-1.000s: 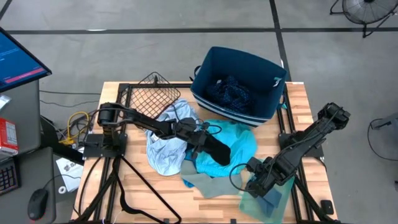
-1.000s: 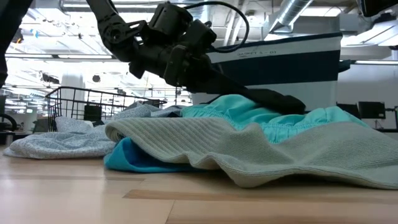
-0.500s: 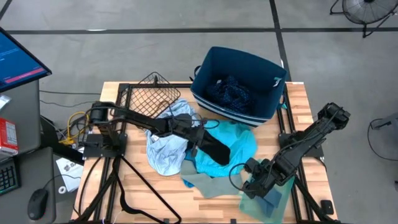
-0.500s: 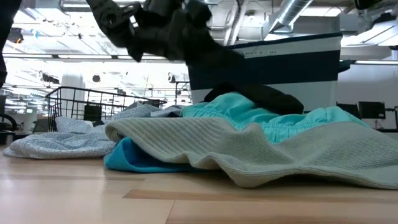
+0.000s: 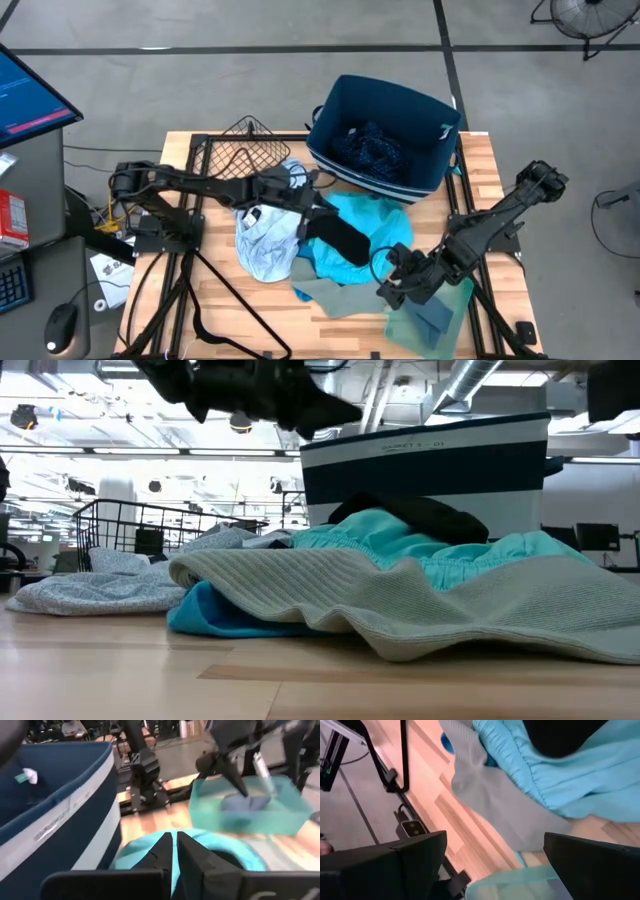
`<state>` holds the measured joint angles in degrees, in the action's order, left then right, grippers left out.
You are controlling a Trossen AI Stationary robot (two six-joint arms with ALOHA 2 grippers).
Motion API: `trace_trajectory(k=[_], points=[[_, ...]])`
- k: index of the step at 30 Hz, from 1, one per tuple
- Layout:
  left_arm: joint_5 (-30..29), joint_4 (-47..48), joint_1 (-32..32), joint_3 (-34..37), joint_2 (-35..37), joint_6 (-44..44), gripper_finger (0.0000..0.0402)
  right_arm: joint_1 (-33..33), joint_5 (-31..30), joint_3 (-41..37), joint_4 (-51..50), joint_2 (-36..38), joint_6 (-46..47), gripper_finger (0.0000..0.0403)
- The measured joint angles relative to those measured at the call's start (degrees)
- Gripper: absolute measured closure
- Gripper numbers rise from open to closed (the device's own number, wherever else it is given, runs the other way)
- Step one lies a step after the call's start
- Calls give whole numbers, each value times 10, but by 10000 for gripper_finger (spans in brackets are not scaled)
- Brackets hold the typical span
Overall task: Pick & Place Cloths
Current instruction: Put the black sock into the green bin
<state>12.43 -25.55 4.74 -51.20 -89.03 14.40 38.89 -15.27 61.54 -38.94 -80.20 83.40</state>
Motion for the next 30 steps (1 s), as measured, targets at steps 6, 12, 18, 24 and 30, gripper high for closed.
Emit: trace_trajectory(k=[6,12,18,24,30], points=[[56,-3,14,40,-5,4,326,0,-4,0,0,-13,0,77],[81,-54,15,85,-18,37,232,0,2,0,0,-24,-5,77],[80,-151,12,88,-80,33,147,-4,2,0,0,-24,-9,77],[80,-184,8,88,-145,22,124,-5,2,0,2,-24,-9,77],[42,-185,-15,88,-191,33,139,-4,2,0,2,-24,-9,77]])
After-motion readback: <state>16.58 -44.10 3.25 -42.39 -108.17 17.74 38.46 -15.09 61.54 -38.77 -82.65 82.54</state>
